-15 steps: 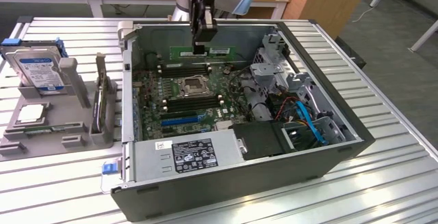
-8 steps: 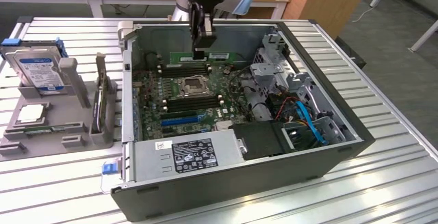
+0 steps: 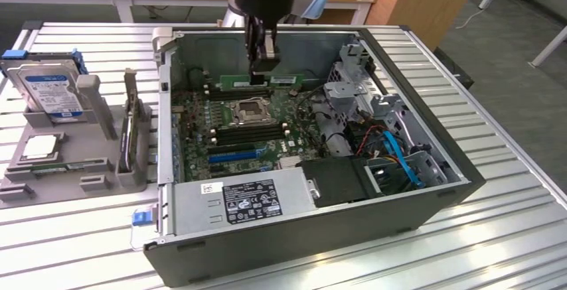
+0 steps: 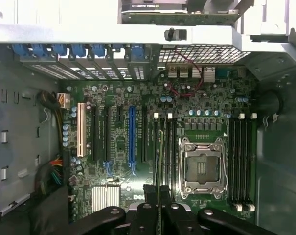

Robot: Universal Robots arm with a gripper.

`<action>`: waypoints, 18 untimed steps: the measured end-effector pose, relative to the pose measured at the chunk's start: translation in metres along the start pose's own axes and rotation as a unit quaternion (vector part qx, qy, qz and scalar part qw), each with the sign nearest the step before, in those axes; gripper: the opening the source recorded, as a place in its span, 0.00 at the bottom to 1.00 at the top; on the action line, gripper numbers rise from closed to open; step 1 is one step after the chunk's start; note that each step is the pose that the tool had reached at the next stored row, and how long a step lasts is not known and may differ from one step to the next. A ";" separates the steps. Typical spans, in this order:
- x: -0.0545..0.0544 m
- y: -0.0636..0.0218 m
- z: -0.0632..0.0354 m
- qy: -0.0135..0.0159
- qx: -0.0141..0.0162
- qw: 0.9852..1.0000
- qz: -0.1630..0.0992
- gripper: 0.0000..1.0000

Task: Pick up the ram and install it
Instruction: 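Insert the ram into the slot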

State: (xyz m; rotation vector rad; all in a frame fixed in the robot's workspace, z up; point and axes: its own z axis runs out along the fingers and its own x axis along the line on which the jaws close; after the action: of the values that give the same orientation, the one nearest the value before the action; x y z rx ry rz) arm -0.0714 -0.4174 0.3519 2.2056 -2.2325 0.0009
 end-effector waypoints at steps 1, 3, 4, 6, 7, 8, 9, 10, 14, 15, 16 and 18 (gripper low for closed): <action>0.001 -0.0001 0.0015 -0.001 0.000 1.000 0.000 0.13; 0.001 0.0000 0.0034 -0.001 0.000 1.000 0.000 0.13; 0.001 0.0000 0.0049 -0.002 0.000 1.000 0.000 0.13; 0.002 0.0000 0.0084 -0.003 0.000 1.000 0.000 0.13; 0.003 0.0000 0.0102 -0.003 0.000 1.000 0.000 0.13; 0.003 0.0001 0.0121 -0.003 0.000 1.000 0.000 0.13; 0.003 0.0002 0.0139 -0.003 0.000 1.000 0.000 0.13; 0.003 0.0001 0.0158 -0.003 0.000 1.000 0.000 0.13; 0.003 0.0003 0.0230 -0.003 0.000 1.000 0.000 0.13; 0.003 0.0004 0.0247 -0.003 0.000 1.000 0.000 0.13; 0.003 0.0006 0.0267 -0.003 0.000 1.000 0.000 0.13; 0.003 0.0014 0.0303 -0.003 0.000 1.000 -0.006 0.13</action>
State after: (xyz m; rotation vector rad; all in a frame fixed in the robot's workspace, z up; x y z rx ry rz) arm -0.0729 -0.4210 0.3217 2.2226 -2.2222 -0.0065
